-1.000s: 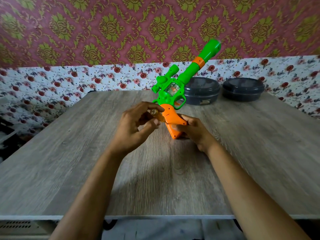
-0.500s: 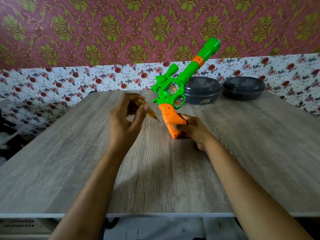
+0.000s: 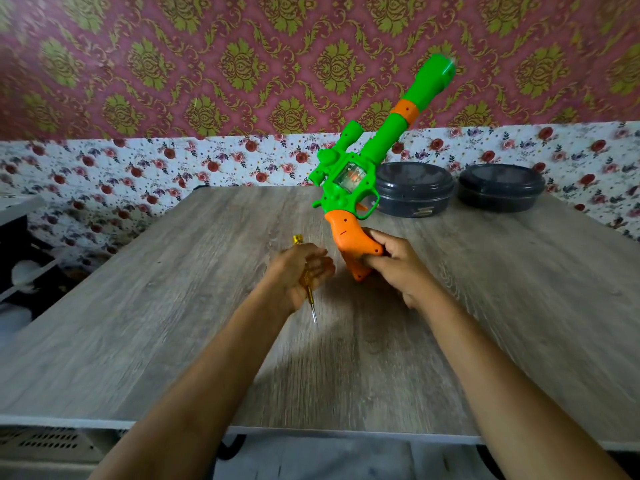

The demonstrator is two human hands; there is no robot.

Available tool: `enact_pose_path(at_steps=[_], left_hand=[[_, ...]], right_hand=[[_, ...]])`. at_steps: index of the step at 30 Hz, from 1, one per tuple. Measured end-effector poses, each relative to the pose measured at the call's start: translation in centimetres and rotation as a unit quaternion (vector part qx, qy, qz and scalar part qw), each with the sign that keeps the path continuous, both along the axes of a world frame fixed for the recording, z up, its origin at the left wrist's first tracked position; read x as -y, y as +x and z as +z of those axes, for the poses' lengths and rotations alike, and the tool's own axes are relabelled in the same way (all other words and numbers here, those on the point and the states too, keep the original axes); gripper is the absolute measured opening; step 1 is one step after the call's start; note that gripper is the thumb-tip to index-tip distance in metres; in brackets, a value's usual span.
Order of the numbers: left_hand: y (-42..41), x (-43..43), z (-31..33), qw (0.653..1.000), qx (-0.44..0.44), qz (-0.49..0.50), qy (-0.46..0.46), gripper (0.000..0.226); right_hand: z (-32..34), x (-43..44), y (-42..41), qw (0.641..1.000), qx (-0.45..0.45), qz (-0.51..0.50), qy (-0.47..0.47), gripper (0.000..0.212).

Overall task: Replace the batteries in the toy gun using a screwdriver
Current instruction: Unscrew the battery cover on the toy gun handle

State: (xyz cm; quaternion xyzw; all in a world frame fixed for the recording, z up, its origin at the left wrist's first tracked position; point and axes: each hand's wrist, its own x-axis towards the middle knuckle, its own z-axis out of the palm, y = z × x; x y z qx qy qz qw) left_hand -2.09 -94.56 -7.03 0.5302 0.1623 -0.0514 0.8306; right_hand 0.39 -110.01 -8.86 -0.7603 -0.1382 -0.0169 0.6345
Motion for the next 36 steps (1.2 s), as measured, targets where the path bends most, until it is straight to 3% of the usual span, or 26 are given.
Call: enact_pose_path(at_steps=[3,6,12,16,24,29,36], left_hand=[[0.4,0.0,-0.2,0.997,-0.036,-0.066,-0.026,0.022],[0.6,1.1,-0.1,0.995,-0.052,-0.08,-0.026,0.023],[1.0,3.4,0.1,0.995,-0.037,-0.061,-0.07,0.025],[0.9,4.0,0.0,0.996,-0.026,-0.057,-0.069,0.032],[1.1,3.8,0.1,0.991,-0.015,-0.056,-0.119,0.033],[1.6,3.3,-0.2,0.994,-0.031,-0.016,-0.103,0.036],[1.4,3.4,-0.1,0.995,-0.024,-0.033,-0.095,0.028]], right_hand=[[0.5,0.1,0.1,0.999,0.036,-0.035,-0.02,0.055],[0.8,0.3,0.2,0.98,0.122,-0.092,-0.125,0.056],[1.1,0.0,-0.9,0.911,0.204,-0.139,-0.33,0.067],[1.5,-0.6,-1.8,0.832,0.233,-0.13,-0.487,0.072],[1.3,-1.6,-1.6,0.737,0.338,-0.188,-0.555,0.074],[1.2,-1.5,-1.4,0.787,0.303,-0.152,-0.516,0.069],[1.5,-0.4,-1.3,0.851,0.28,-0.18,-0.407,0.063]])
